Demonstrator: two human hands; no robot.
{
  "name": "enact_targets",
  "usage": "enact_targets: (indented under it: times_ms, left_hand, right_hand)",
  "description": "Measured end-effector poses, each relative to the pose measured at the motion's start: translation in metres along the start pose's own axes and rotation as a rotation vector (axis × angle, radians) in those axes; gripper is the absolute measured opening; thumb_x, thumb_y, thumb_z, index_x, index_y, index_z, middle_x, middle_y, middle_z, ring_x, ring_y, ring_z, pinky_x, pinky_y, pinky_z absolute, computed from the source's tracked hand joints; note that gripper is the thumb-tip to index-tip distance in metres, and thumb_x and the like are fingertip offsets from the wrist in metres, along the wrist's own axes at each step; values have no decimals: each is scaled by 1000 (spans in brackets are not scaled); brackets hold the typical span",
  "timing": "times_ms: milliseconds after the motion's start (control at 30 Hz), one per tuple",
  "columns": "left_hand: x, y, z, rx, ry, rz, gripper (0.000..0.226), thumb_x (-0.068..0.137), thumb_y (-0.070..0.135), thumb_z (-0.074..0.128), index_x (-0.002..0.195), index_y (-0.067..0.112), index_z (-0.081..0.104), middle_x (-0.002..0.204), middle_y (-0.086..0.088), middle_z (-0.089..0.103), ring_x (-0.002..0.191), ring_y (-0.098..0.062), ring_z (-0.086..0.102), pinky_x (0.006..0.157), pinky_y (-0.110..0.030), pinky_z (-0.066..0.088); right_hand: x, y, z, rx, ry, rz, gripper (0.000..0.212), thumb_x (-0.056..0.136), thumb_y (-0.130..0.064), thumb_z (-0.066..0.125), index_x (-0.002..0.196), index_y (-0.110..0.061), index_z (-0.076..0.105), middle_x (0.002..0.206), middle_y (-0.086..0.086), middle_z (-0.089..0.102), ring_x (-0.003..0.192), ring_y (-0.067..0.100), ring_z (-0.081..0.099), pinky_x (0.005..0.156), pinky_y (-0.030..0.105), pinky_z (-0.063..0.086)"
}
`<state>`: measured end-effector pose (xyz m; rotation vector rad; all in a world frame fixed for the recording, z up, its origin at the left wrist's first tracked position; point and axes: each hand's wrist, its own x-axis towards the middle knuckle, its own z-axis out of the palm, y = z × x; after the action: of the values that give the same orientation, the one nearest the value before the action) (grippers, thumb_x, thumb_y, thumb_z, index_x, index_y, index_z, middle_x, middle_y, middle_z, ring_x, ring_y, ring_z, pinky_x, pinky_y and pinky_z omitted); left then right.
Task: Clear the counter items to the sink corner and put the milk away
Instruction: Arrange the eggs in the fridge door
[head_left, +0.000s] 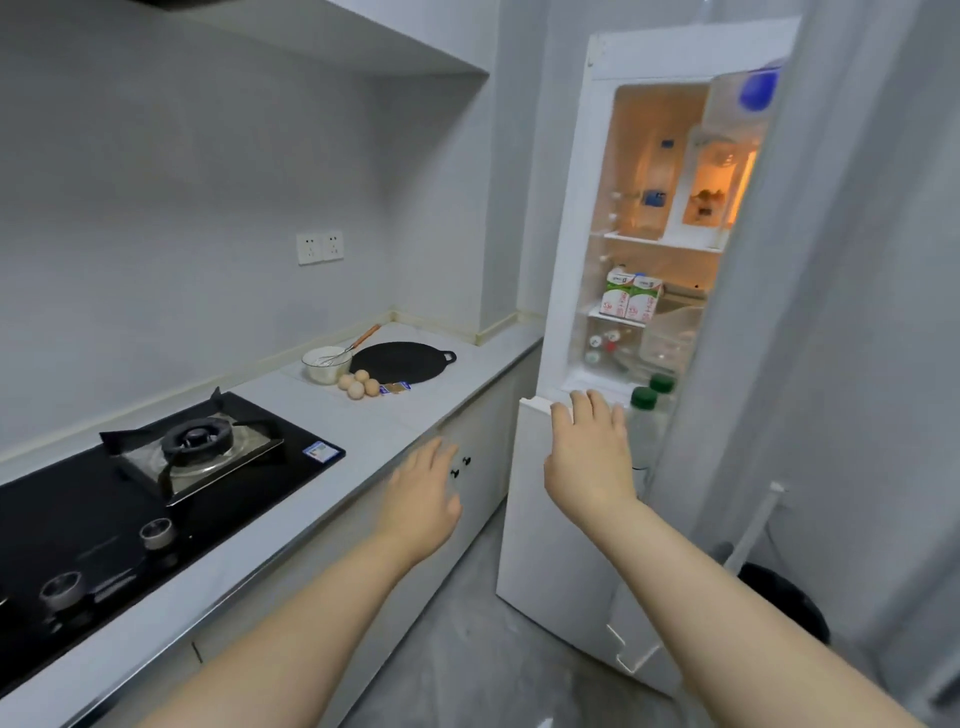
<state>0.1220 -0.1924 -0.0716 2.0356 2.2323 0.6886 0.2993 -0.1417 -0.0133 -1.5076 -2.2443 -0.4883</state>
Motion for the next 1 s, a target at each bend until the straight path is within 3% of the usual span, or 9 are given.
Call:
enact_targets:
  times_ms: [67, 167, 233, 267, 500, 667, 733, 833, 1000]
  left_hand:
    - [-12, 23, -1, -6, -14, 15, 63, 90, 23, 49, 147, 18, 21, 156, -3, 14, 144, -17, 13, 116, -31, 14]
    - [-21, 51, -3, -34, -8, 34, 63, 90, 21, 49, 147, 17, 22, 156, -3, 15, 143, -18, 15, 116, -31, 16]
    - [-26, 64, -3, -51, -17, 19, 63, 91, 21, 48, 147, 17, 21, 155, -2, 16, 142, -18, 16, 115, -31, 18]
    - [-30, 68, -2, -52, -23, 14, 62, 91, 21, 47, 148, 18, 21, 155, -1, 16, 142, -18, 17, 115, -31, 19]
    - [-44, 73, 2, -67, -70, -24, 60, 91, 18, 47, 147, 19, 24, 153, 0, 20, 140, -18, 21, 112, -27, 20]
    - [-42, 72, 2, -111, -79, -59, 59, 90, 13, 47, 145, 17, 27, 150, 0, 27, 136, -18, 27, 108, -24, 23]
    - [-39, 73, 3, -138, -149, -71, 55, 91, 13, 46, 144, 18, 31, 149, -1, 30, 137, -17, 28, 107, -23, 24]
    - [-32, 76, 5, -198, -265, -80, 48, 91, 14, 48, 139, 17, 40, 147, -3, 34, 136, -16, 33, 107, -21, 25]
    - [-9, 101, 5, -472, -215, -116, 42, 89, 10, 55, 131, 15, 51, 138, -4, 48, 127, -15, 45, 103, -24, 34]
  right_hand:
    - [-21, 24, -15, -78, 72, -104, 34, 41, 0, 73, 74, -3, 63, 92, 19, 63, 99, 40, 57, 88, 55, 47]
    - [-45, 60, -32, -146, 185, -332, 20, 46, 8, 61, 59, -4, 53, 78, 16, 57, 91, 35, 49, 92, 53, 44]
    - [-56, 79, -37, -205, 240, -486, 14, 62, 6, 46, 61, -4, 55, 81, 17, 59, 92, 36, 53, 99, 55, 37]
    - [-60, 87, -40, -250, 260, -535, 23, 69, 5, 38, 63, -4, 58, 86, 18, 61, 96, 36, 53, 101, 56, 34]
    - [-58, 134, -50, -340, 316, -605, 56, 95, -7, 12, 76, -5, 65, 114, 18, 65, 118, 32, 56, 114, 42, 12]
    - [-43, 126, -40, -356, 332, -682, 34, 79, -4, 33, 75, -5, 66, 116, 18, 64, 123, 30, 40, 117, 41, 3]
    - [-37, 122, -36, -274, 403, -697, 37, 81, -3, 28, 82, -3, 66, 125, 22, 58, 126, 32, 36, 116, 42, 7]
    - [-27, 121, -39, -104, 486, -628, 41, 76, -2, 31, 110, -2, 54, 141, 23, 38, 132, 36, 30, 115, 43, 11]
    - [-15, 144, -32, -60, 438, -348, 69, 69, -1, 40, 137, -6, 32, 147, 21, 31, 137, 31, 21, 116, 39, 6]
